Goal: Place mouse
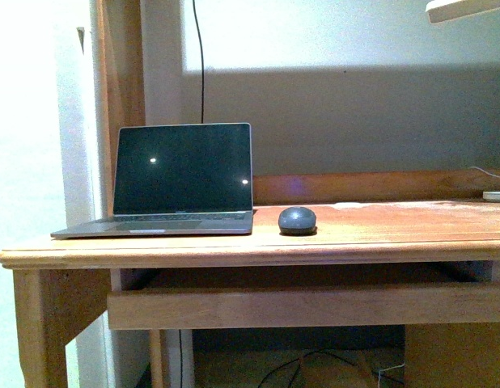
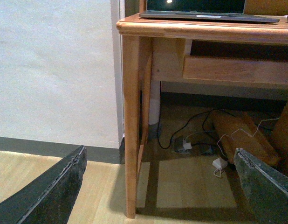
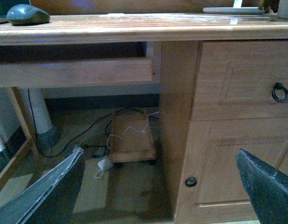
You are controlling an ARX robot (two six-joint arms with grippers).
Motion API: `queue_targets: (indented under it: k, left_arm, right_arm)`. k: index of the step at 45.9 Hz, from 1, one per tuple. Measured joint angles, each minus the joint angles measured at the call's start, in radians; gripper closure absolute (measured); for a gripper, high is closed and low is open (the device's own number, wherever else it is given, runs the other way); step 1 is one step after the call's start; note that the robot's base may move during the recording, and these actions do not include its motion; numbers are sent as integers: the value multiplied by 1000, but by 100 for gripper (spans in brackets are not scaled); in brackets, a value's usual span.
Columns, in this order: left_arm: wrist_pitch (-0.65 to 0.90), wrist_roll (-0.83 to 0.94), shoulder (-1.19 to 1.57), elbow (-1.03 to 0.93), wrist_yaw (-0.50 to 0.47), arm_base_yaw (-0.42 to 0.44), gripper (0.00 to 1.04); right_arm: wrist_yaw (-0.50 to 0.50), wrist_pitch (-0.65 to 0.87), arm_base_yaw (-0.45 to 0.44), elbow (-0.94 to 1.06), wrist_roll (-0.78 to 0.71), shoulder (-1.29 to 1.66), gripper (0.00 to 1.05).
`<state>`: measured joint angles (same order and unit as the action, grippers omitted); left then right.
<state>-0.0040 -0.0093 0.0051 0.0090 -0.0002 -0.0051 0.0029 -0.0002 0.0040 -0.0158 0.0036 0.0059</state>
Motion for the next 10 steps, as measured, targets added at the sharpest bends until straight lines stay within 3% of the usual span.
queue_targets:
  k: [10]
  left_arm:
    - [0, 0, 0, 0, 0, 0, 8]
  right_arm:
    - [0, 0, 0, 0, 0, 0, 7]
